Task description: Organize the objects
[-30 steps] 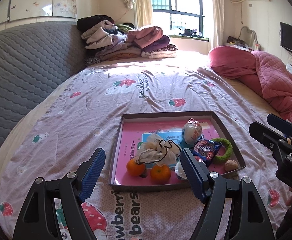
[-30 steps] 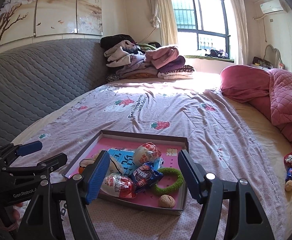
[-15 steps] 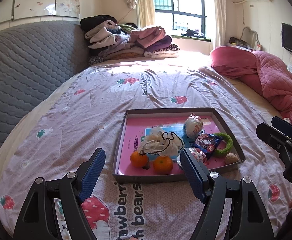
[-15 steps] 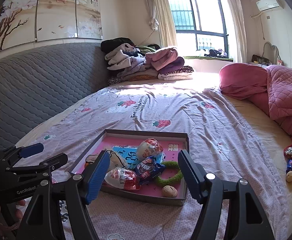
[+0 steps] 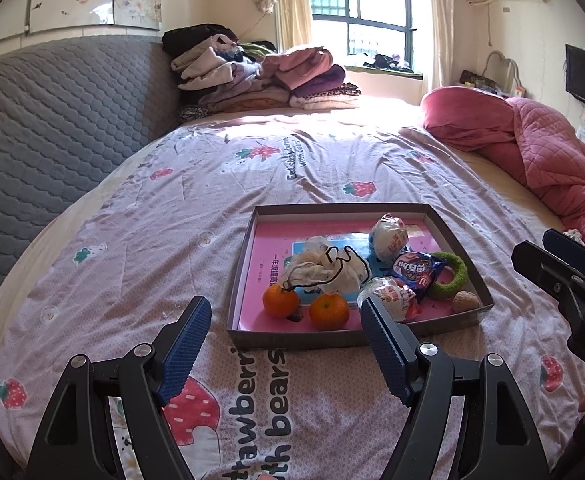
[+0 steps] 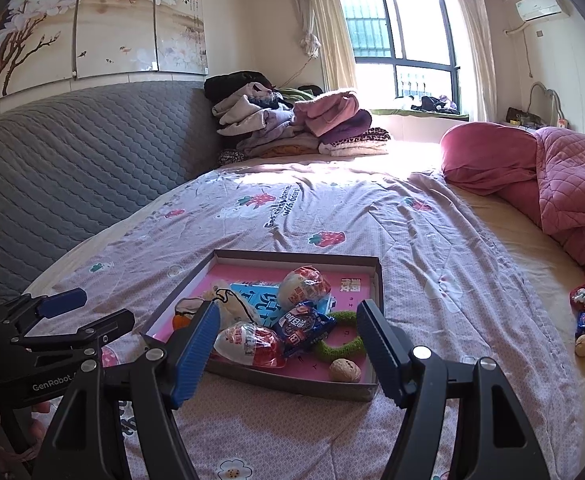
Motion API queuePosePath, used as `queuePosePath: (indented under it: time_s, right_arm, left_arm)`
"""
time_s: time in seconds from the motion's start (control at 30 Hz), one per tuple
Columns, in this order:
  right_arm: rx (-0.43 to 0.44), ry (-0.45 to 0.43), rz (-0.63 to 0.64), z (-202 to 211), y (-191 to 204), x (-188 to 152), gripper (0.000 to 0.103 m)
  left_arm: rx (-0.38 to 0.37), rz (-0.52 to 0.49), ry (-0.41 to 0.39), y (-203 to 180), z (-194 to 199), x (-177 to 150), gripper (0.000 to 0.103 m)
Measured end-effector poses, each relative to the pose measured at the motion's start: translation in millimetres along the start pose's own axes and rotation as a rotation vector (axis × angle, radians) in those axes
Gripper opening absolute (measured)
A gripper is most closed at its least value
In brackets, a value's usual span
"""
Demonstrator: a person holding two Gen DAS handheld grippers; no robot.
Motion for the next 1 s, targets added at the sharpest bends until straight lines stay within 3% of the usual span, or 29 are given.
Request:
queuePosePath:
  time_s: [1.0]
  right_arm:
    - [-0.02,0.049,-0.013,-4,2,-52,0.07]
  left_arm:
    - [-0.014,0.019,0.002,4,-7,-30,0.078]
Point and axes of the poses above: each gripper's, at about its wrist camera, not at the fingertips, and z roughly against the way its jaws point, y to its left, x to its top, the point moved 7 cm from there along -z, roughly the way its jaws point, and after that the axes turned 11 degrees about -z, right-handed, at the moved point
